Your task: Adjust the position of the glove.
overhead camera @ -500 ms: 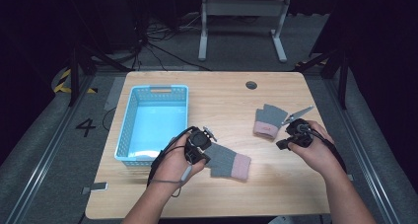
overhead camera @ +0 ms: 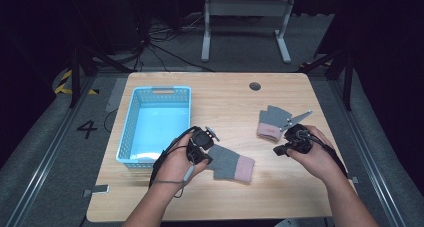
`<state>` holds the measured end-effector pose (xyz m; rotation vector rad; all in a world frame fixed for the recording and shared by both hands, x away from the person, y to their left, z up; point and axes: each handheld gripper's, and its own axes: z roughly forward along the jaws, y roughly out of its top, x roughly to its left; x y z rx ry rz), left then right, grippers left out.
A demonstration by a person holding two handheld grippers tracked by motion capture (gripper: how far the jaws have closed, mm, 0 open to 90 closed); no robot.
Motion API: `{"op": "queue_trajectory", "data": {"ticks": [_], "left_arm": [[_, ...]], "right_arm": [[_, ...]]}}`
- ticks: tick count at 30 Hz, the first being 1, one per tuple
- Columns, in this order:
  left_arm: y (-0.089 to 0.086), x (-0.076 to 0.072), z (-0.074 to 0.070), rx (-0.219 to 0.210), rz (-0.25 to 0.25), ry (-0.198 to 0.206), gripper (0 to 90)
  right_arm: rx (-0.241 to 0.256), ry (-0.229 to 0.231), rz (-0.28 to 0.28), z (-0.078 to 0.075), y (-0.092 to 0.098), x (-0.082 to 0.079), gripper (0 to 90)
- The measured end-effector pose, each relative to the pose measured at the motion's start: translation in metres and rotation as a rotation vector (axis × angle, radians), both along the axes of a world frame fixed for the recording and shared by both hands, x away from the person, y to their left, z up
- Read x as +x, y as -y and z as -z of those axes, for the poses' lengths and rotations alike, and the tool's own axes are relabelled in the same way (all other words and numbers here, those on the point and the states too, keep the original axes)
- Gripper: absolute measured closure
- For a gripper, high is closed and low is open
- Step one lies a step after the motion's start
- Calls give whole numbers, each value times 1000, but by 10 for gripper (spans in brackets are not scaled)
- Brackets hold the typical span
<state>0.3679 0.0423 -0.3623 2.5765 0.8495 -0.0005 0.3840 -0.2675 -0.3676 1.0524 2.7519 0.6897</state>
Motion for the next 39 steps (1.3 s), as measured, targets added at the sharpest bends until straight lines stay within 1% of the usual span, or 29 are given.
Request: {"op": "queue_trajectory", "data": {"ticks": [1, 4, 5, 6, 7, 9, 11, 12, 13, 14, 16, 18, 19, 20, 22, 25, 26, 31, 34, 39], "left_arm": [[0, 0, 0, 0, 0, 0, 900], [1, 2, 2, 1, 3, -3, 900], [1, 2, 2, 1, 3, -3, 900], [2, 4, 4, -2, -2, -14, 900], [2, 4, 4, -2, -2, -14, 900], [2, 4, 5, -6, -7, -19, 900], [3, 5, 6, -1, -6, -16, 900], [4, 5, 7, 3, -2, -14, 900], [4, 5, 7, 3, -2, -14, 900], [5, 4, 7, 4, 3, -16, 900], [6, 4, 7, 5, 6, -16, 900], [7, 4, 9, 7, 10, -19, 900], [7, 4, 9, 7, 10, -19, 900], [8, 4, 9, 11, 17, -23, 900], [8, 4, 10, 13, 18, -25, 900], [8, 4, 10, 15, 22, -23, 900], [9, 3, 10, 14, 26, -28, 900], [9, 3, 11, 18, 31, -29, 900], [9, 3, 11, 15, 30, -30, 900], [8, 4, 10, 10, 26, -31, 900]], "right_arm": [[0, 0, 0, 0, 0, 0, 900], [9, -2, -29, -1, -9, -6, 900], [9, -2, -29, -1, -9, -6, 900], [16, -7, -48, 1, -15, -8, 900], [16, -7, -48, 1, -15, -8, 900], [23, -13, -70, 3, -21, -11, 900], [33, -20, -91, 5, -28, -12, 900], [41, -29, -104, 9, -34, -14, 900], [41, -29, -104, 9, -34, -14, 900], [38, -36, -124, 13, -41, -15, 900], [38, -40, -129, 15, -44, -16, 900], [39, -49, -162, 20, -53, -18, 900], [39, -49, -162, 20, -53, -18, 900], [43, -47, -177, 24, -59, -19, 900], [45, -53, -199, 27, -64, -19, 900], [45, -58, -209, 30, -68, -19, 900], [42, -65, -224, 34, -72, -20, 900], [39, -72, -239, 39, -78, -21, 900], [26, -83, -265, 45, -83, -22, 900], [24, -86, -274, 48, -86, -22, 900]]}}
